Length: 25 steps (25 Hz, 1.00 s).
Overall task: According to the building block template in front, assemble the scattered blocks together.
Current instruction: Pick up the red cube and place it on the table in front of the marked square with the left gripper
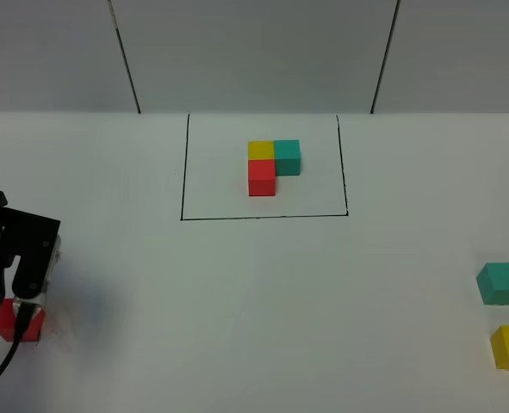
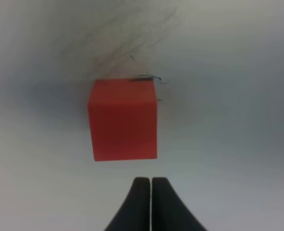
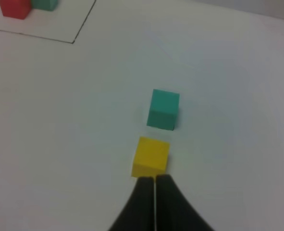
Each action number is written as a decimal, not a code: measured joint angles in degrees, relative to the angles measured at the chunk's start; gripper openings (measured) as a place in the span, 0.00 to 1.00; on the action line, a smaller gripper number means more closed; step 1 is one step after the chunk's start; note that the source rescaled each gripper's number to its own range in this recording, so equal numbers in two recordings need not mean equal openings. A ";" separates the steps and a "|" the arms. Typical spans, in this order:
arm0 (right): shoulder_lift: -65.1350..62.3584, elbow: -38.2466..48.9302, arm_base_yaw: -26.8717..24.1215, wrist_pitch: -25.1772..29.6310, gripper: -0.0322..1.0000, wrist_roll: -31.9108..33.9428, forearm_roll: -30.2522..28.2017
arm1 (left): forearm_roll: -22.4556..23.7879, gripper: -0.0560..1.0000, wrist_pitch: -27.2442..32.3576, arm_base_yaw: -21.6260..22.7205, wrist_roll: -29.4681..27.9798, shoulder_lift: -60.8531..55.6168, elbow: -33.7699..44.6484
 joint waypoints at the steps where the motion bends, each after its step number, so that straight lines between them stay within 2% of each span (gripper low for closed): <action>1: 0.00 0.00 0.00 0.00 0.04 0.00 0.00 | -0.15 0.06 -1.03 0.00 0.00 0.40 0.00; 5: 0.00 0.00 0.00 0.00 0.04 0.00 0.00 | -2.88 0.06 -4.04 0.00 1.29 1.10 0.00; 10: 0.00 0.00 0.00 0.00 0.04 0.00 0.00 | -2.99 0.06 -4.77 0.00 1.54 1.17 0.00; 17: 0.00 0.00 0.00 0.00 0.04 0.00 0.00 | 0.52 0.09 -4.64 0.00 -5.39 1.17 0.00; 22: 0.00 0.00 0.00 0.00 0.04 0.00 0.00 | 1.11 0.19 -4.28 0.00 -6.18 1.17 0.00; 25: 0.00 0.00 0.00 0.00 0.04 0.00 0.00 | 1.11 0.32 -4.56 0.00 -6.29 1.17 0.00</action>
